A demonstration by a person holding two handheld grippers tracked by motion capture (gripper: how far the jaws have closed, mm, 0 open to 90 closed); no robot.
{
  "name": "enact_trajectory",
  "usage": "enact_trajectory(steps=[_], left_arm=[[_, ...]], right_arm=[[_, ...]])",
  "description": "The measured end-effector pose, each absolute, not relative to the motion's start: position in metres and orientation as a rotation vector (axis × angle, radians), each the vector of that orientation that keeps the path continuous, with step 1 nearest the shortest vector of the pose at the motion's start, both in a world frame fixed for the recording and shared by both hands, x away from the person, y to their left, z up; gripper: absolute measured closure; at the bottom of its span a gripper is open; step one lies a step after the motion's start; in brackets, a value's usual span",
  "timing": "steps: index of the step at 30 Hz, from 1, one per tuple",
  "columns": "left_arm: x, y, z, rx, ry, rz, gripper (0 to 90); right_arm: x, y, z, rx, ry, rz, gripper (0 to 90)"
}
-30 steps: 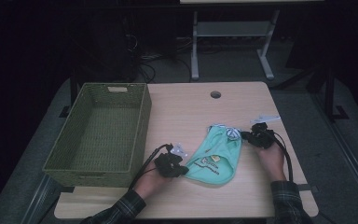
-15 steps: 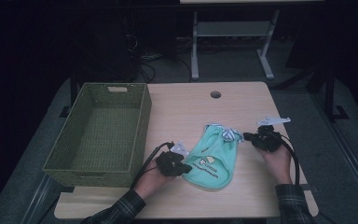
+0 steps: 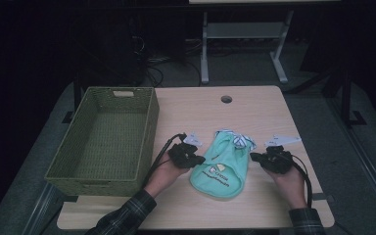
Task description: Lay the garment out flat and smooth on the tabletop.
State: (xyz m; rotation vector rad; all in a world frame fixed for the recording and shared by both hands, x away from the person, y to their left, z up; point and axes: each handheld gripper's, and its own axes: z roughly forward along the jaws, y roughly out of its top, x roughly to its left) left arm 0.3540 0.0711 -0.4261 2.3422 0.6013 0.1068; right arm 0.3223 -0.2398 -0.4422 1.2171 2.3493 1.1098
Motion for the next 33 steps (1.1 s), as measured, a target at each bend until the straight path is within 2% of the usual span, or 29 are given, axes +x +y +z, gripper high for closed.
enact_trajectory(steps=[15, 23, 33], left_arm=[[0.383, 0.046, -0.45, 2.422, 0.58, 0.123, 89.7], [0.381, 0.045, -0.456, 2.445, 0.584, 0.13, 89.7], [0.366, 0.044, -0.455, 2.467, 0.543, 0.108, 89.7]], right_arm=[[0.29, -0.222, -0.461, 1.201, 2.478, 1.083, 89.6], [0.293, -0.211, -0.468, 1.175, 2.518, 1.062, 89.7], [0.297, -0.22, -0.467, 1.189, 2.486, 1.025, 89.7]])
